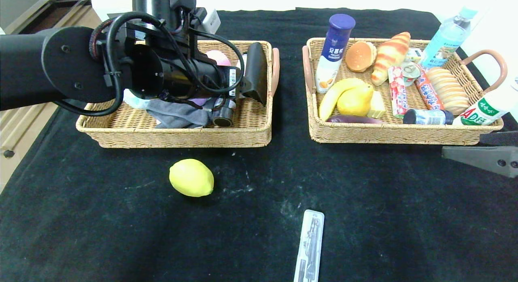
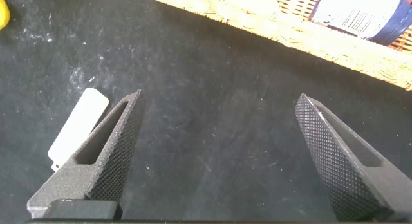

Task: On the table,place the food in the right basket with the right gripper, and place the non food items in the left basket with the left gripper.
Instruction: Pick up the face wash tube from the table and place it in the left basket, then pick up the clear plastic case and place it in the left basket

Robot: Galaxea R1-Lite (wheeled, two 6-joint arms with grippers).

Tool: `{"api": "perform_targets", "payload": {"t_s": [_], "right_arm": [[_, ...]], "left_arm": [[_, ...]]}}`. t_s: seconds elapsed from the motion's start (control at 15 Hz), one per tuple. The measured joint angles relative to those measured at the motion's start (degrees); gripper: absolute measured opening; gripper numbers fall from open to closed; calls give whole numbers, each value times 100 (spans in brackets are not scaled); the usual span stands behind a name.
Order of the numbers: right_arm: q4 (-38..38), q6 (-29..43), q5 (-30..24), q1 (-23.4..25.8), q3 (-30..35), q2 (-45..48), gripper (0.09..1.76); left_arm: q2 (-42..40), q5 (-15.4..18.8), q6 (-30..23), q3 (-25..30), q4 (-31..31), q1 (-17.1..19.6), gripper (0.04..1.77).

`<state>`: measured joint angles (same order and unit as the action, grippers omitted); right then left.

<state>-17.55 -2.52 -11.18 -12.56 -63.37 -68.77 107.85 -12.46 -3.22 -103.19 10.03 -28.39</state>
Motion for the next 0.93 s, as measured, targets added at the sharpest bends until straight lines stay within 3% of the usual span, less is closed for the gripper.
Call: {"api": "perform_targets", "payload": {"t_s": [0.47, 0.93], "right_arm": [[9, 0, 5, 2, 0, -13, 171], [15, 0, 7, 38, 0, -50, 171]], "left_arm": [[-123, 33, 9, 74, 27, -115, 159], [-433, 33, 20, 411, 24, -601, 166]]}}
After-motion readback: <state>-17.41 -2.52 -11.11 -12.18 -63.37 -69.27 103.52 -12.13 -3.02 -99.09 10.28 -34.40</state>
